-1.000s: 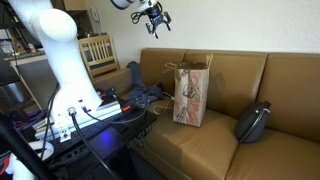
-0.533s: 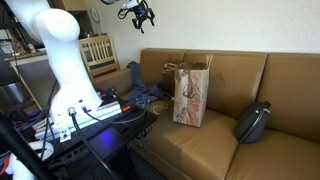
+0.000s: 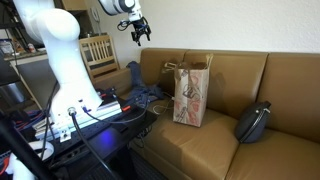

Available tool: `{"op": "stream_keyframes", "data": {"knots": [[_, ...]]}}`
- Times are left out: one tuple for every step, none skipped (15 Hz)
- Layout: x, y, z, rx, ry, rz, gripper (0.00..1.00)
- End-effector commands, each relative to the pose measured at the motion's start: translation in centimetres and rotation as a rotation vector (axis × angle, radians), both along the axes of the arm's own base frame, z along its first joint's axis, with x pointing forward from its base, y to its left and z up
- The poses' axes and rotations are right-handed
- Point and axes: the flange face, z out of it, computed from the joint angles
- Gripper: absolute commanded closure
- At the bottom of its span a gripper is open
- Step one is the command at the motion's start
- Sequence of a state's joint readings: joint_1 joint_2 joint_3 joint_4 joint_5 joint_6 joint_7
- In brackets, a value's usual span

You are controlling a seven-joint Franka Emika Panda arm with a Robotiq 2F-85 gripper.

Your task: Move the bag to the right and place the blue cloth inside it

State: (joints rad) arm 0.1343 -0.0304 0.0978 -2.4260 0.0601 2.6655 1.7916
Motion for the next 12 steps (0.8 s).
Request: {"op": "stream_keyframes", "data": {"knots": [[4.1,4.1,-6.6,-0.018,0.116,0.165,0.0],[4.8,4.9,-8.2,-0.032,0.156,0.203,0.0],[5.3,5.5,-9.2,-0.076,0.195,0.228,0.0],[3.1,4.6,-7.5,-0.037,0.137,0.172,0.0],[3.7,5.1,-8.6,-0.04,0.152,0.178,0.0],[3.7,5.2,-9.1,-0.039,0.155,0.178,0.0],[3.7,5.1,-8.9,-0.04,0.152,0.178,0.0],[3.7,5.0,-8.4,-0.04,0.145,0.175,0.0],[3.6,4.0,-8.0,-0.043,0.158,0.152,0.0],[4.2,3.9,-9.1,0.011,0.21,0.191,0.0],[4.7,4.4,-10.3,0.087,0.231,0.231,0.0],[5.6,4.4,-12.1,0.142,0.24,0.227,0.0]]}}
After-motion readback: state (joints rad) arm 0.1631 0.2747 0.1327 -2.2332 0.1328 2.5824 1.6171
